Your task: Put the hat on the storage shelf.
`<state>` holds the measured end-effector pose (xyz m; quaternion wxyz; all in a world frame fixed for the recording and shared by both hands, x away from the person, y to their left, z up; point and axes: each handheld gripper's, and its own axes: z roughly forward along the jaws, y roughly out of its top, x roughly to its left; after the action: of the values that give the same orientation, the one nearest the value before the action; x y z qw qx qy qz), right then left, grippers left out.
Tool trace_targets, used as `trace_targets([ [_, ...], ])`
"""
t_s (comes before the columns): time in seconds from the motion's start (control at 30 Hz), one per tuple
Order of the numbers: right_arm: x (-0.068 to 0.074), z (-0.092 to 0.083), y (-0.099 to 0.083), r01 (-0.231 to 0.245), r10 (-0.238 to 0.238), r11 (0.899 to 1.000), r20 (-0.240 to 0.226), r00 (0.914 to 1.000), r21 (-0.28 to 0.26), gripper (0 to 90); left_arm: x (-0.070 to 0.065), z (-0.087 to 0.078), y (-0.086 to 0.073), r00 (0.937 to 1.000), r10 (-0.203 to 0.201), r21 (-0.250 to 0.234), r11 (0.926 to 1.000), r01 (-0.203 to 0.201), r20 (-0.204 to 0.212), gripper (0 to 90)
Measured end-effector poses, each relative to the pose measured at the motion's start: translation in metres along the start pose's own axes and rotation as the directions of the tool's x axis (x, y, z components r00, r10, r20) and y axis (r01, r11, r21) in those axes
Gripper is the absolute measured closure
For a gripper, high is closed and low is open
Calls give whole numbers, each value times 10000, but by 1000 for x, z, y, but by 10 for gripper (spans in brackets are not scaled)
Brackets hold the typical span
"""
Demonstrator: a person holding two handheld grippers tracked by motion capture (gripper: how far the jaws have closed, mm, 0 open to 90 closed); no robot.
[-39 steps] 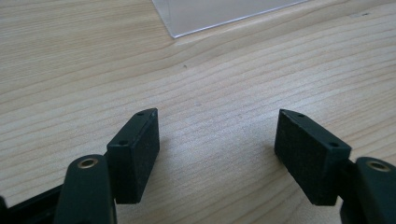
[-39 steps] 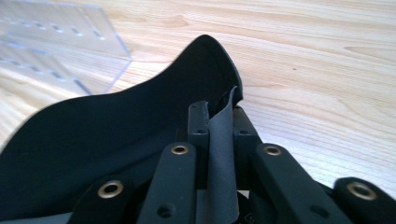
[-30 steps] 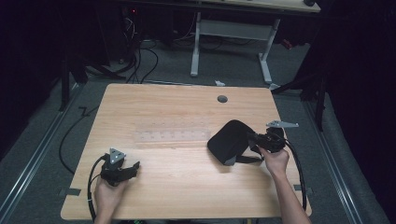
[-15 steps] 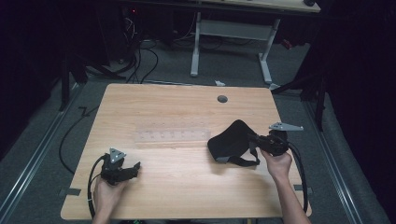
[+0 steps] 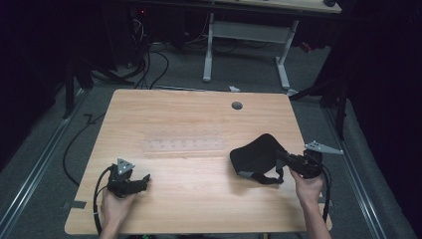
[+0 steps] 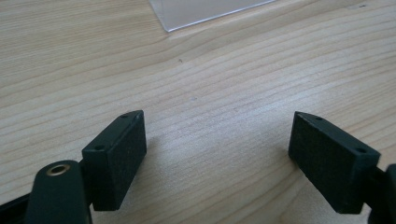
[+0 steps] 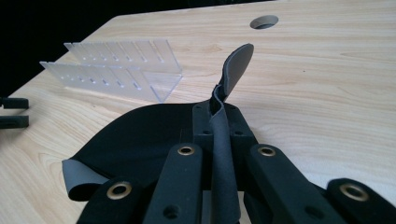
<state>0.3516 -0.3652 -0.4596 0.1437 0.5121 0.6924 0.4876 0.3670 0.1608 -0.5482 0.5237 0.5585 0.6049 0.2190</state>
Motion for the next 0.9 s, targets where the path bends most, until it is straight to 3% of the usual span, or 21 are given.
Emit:
trace_targets([
  [0.27,7,-12,-8,-94,93,9999,-19,10000,-84,867,-10,-6,2,9982,149,53,9999,-152,574,199],
  [0.5,20,-11,-12,-97,89,9997,-374,9993,-225,867,-24,-11,6,9915,317,-139,9994,-302,1265,202],
  [0.8,37,-12,-17,-128,105,9995,-798,9968,-293,867,-44,-18,7,9715,615,6,9980,-633,2287,190],
  [0.9,42,-10,-18,-82,51,9994,-953,9954,-324,867,-51,-21,8,9622,507,56,9985,-542,2675,189],
])
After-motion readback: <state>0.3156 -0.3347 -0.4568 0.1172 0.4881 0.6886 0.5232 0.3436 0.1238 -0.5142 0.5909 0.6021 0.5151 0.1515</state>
